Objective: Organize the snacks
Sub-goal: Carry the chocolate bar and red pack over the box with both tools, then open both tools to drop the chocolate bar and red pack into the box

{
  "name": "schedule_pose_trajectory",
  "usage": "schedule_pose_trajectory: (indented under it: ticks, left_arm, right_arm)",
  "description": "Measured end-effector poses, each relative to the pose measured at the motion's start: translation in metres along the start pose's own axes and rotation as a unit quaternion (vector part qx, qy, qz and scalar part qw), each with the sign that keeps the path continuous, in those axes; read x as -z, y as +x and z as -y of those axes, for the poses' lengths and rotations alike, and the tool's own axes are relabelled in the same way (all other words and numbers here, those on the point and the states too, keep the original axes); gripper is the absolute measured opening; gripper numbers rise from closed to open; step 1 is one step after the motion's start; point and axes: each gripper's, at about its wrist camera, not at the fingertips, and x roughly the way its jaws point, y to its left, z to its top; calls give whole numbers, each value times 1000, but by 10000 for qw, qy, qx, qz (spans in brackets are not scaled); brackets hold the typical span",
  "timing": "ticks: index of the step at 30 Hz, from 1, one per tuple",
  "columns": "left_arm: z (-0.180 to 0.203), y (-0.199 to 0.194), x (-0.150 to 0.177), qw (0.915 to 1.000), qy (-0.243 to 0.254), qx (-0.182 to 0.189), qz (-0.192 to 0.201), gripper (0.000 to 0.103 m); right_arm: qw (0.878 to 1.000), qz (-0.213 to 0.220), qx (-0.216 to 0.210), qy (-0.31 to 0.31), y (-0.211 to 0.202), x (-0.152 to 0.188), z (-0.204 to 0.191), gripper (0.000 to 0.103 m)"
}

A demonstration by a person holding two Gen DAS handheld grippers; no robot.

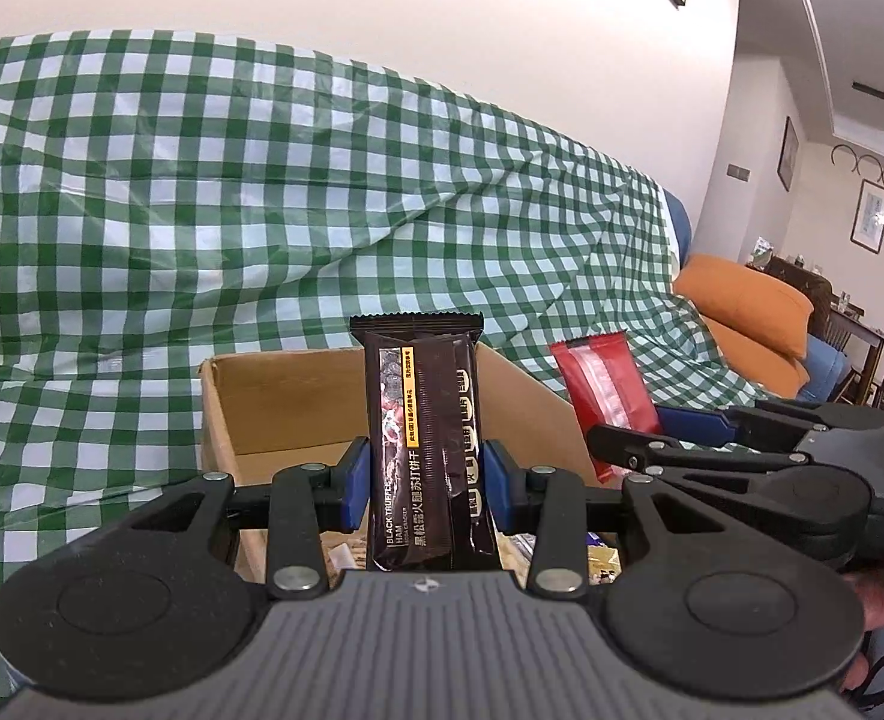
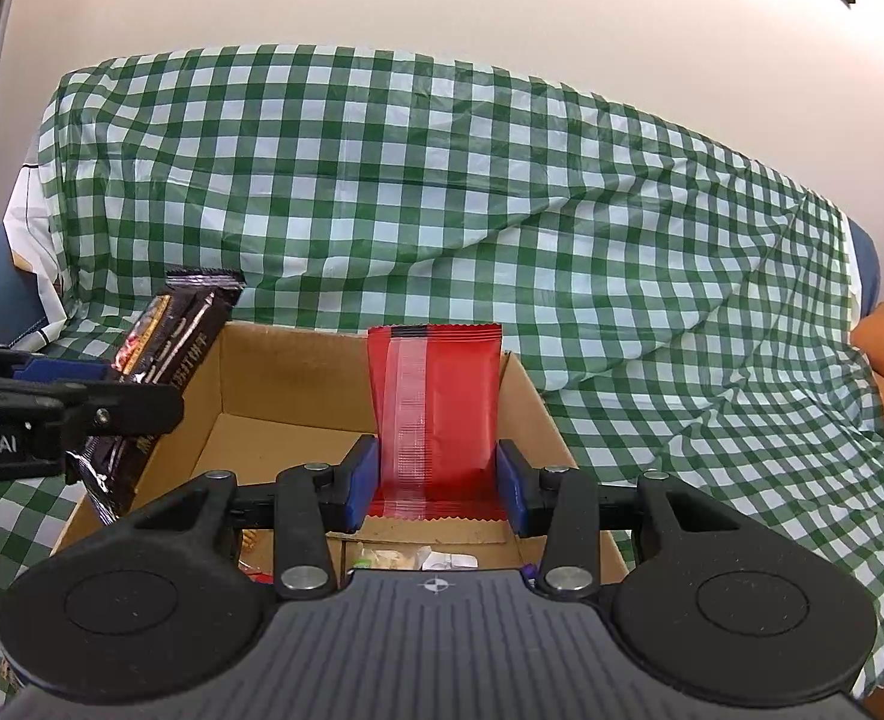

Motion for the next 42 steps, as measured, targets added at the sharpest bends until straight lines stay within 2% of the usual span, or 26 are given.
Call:
schedule_pose_trajectory:
  ticks: [11,18,25,29,30,31,32,33,34,36,37,40,42]
  left_arm:
    - [16,10,-1,9997,183,159,30,43]
    - [21,17,-3,9996,239,122,2,43]
    - [21,16,-10,9996,144,71,246,43]
    - [25,22,-13,9995,198,107,238,43]
    - [27,24,-13,9994,236,143,188,45]
    - [29,27,-12,9993,331,175,55,57]
    - [30,30,-10,9989,446,130,-62,64]
    - [31,28,-8,9985,547,-41,-19,72]
    - [31,25,-7,9982,575,-128,53,73]
    - [25,18,-10,9990,425,-43,104,73]
    - [22,14,-10,9993,343,-11,143,74]
    - [21,4,-9,9984,411,-283,257,78]
    - [22,0,-7,9972,571,-454,160,79]
  right_arm:
    - [9997,-13,194,178,-3,3,2,44]
    - [9995,-6,265,163,-3,4,0,44]
    - [9995,-18,308,104,-2,5,-5,43]
    - [9994,15,341,77,-3,5,-6,44]
    - [9994,-2,354,56,-2,5,-7,44]
    - [9993,-16,370,36,-2,6,-7,44]
    - [9993,-61,368,7,-2,6,-8,45]
    - [9992,-130,389,-27,0,8,-8,48]
    - [9988,-180,454,-65,1,9,-7,53]
    - [9980,-204,593,-124,3,10,-5,68]
    - [9980,-205,592,-86,3,9,-2,71]
    - [9977,-283,600,137,3,10,9,74]
    - [9977,-253,565,265,-1,11,15,75]
